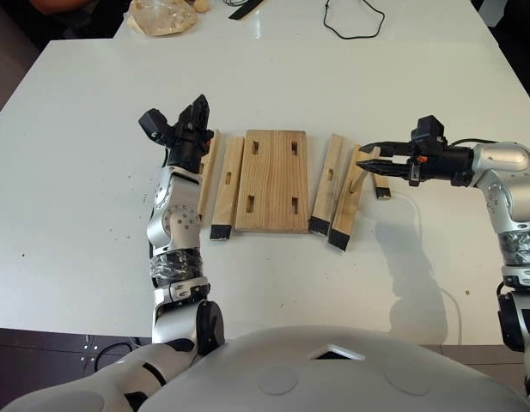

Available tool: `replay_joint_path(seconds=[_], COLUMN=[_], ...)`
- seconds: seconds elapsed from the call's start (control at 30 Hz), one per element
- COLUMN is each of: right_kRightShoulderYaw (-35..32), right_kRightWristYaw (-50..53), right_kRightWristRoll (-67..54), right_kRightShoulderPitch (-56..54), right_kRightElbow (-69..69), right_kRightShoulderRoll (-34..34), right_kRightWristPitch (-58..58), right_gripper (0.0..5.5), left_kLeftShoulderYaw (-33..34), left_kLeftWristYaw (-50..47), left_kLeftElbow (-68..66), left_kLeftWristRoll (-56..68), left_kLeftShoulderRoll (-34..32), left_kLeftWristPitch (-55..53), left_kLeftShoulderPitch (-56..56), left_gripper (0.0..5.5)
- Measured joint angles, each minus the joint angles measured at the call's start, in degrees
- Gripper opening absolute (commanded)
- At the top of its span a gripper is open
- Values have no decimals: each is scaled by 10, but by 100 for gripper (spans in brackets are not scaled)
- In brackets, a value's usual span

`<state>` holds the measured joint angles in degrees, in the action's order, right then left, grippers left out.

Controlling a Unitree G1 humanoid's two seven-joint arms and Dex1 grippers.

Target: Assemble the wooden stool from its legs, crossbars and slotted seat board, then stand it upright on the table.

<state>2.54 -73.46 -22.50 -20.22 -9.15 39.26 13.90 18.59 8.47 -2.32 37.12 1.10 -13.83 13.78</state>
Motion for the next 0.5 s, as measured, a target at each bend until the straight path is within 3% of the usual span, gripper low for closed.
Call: replay_joint_path(seconds=[0.5], right_kRightShoulderYaw=[1], right_kRightWristYaw=[35], right_kRightWristRoll=[-2], right_kRightShoulderPitch=[31], right_kRightElbow=[25], right_kRightShoulderRoll=[-23], right_kRightWristPitch=[-23], right_gripper=[130], left_kLeftShoulderYaw=[5], left_kLeftWristYaw=[-9], left_kLeftElbow=[23], left_kLeftWristRoll=[13], left_kLeftShoulderRoll=[-30], left_kLeftWristPitch=[-58], left_kLeftShoulderPitch=[-6], left_gripper=[229])
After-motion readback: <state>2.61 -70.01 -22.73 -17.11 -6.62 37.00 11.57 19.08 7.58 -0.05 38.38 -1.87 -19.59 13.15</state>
